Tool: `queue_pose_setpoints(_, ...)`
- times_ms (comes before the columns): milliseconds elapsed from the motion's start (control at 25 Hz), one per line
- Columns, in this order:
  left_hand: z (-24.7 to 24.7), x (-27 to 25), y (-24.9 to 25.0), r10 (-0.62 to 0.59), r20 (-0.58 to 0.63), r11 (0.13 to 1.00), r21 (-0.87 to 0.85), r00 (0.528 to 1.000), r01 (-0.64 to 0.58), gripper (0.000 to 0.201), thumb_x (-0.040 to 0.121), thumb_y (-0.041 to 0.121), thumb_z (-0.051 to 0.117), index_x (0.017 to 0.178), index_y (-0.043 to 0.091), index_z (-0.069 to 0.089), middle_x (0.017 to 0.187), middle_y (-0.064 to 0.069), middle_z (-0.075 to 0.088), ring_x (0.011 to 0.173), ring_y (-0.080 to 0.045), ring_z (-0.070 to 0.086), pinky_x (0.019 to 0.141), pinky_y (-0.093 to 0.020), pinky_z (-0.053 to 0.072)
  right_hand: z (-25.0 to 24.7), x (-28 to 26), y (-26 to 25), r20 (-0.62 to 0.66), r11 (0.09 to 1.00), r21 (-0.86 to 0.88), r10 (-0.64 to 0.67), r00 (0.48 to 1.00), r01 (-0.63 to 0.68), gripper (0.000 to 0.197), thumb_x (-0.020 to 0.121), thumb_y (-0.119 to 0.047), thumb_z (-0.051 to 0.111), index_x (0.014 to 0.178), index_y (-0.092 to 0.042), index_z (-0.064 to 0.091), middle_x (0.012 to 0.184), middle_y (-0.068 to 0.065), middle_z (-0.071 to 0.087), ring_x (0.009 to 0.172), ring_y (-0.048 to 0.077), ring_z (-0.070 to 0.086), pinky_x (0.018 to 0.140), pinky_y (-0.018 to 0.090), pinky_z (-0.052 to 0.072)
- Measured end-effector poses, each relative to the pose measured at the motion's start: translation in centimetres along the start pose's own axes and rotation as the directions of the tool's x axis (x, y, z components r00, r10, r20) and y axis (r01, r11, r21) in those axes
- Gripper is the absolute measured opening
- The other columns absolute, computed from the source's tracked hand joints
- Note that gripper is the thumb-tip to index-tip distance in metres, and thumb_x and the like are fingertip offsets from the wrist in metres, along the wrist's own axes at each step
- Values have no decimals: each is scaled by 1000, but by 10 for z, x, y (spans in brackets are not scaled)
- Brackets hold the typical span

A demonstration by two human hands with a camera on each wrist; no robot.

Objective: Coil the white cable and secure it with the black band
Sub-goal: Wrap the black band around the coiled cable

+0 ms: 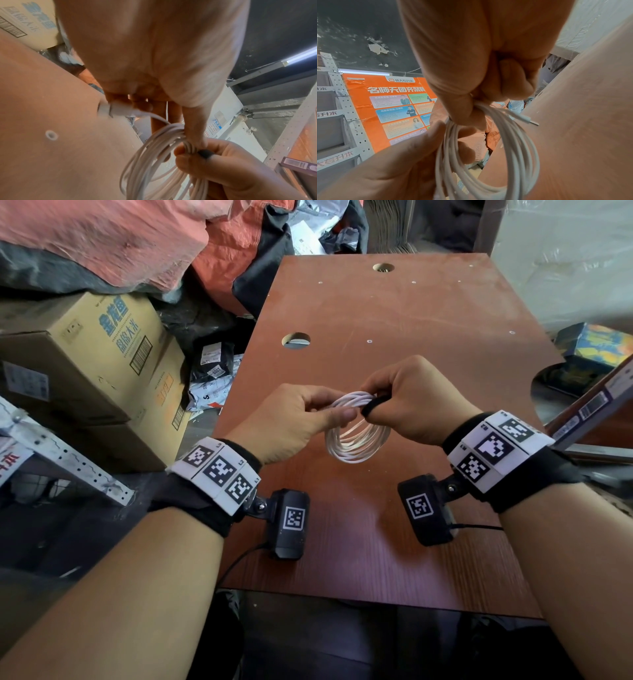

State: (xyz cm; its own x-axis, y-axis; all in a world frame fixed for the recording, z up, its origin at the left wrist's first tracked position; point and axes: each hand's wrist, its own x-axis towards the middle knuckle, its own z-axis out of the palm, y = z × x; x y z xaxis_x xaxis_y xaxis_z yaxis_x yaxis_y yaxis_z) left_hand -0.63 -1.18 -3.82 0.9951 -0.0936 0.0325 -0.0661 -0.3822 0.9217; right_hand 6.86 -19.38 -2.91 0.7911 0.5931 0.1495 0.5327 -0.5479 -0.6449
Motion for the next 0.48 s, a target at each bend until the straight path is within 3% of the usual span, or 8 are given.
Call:
queue_pose_setpoints(120,1,1,1,-6,-26,998,62,1000,7,21,91,22,68,103,7,75,79,2,73,59,5,60,55,-8,42,2,0,1,-28,1000,-26,14,1000,-15,11,74,-11,69,74,-20,75,53,-5,56,49,7,48,49,21,36)
queue_pose_setpoints(240,0,1,2,-54,-12,997,54,998,55,22,92,26,67,98,5,75,66,7,69,49,-7,57,45,-13,39,4,0,1,-52,1000,-9,9,999,-10,9,74,-15,68,77,-18,76,57,-4,60,50,8,50,49,22,37)
queue_pose_setpoints(360,0,-1,5,-137,41,989,-43,990,139,23,95,24,63,104,3,67,90,-6,75,45,-19,59,34,-21,39,5,0,0,-59,1000,6,10,998,-10,9,75,-16,68,78,-19,76,55,-6,59,48,5,49,48,20,36)
queue_pose_setpoints(480,4,-3,8,-244,99,941,-216,965,260,24,99,24,56,111,2,56,104,-11,73,46,-22,63,34,-25,46,6,1,-1,-78,1000,27,16,997,-14,10,75,-17,68,80,-20,76,54,-7,58,47,3,49,49,19,37)
